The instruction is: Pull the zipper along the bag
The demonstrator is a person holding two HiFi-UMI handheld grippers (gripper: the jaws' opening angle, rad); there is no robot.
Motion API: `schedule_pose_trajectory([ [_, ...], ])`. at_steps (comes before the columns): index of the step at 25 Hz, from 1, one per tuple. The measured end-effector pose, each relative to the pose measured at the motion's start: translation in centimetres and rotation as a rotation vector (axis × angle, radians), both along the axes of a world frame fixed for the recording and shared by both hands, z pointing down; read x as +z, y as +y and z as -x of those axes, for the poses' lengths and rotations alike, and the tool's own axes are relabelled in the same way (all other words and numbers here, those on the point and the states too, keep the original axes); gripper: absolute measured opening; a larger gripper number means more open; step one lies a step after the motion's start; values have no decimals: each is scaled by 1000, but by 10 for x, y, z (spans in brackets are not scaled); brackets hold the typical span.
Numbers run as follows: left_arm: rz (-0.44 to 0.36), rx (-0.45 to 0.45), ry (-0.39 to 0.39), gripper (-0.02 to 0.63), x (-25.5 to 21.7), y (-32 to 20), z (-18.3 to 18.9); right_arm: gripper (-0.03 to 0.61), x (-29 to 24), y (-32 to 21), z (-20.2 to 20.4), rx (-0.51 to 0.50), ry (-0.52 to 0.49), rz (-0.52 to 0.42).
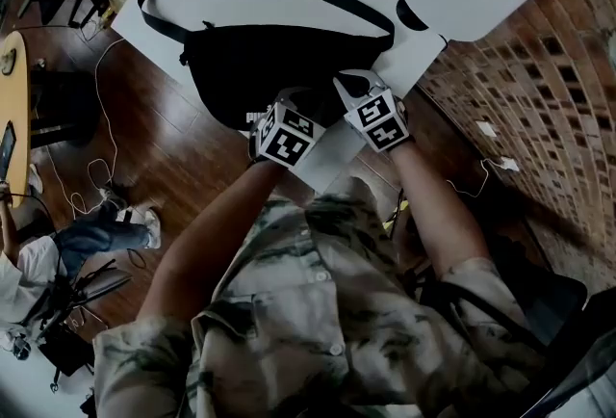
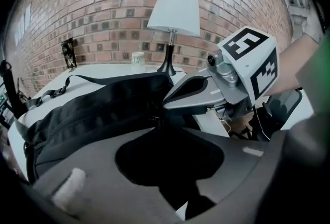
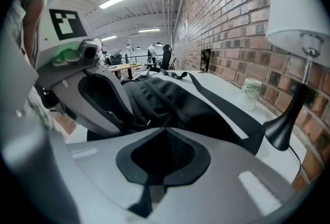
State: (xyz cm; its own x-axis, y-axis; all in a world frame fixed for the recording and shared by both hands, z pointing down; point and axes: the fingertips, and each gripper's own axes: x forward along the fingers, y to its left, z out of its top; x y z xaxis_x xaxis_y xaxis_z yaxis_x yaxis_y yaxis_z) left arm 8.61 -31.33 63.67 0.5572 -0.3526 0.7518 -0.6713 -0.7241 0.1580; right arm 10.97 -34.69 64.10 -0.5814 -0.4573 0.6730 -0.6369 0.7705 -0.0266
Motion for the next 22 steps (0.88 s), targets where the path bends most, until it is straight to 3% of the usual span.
schedule_pose_trajectory([
  [9,24,-13,-125,107,27,-7,-1,6,21,0,1,12,42,41],
  [11,14,-5,-130,98,28,-7,-1,6,22,0,1,15,50,46],
  [14,16,6,-125,31,28,-6,1,6,22,0,1,22,52,58],
  [22,69,49,-84,21,25,1,11,6,25,1,-1,56,74,80],
])
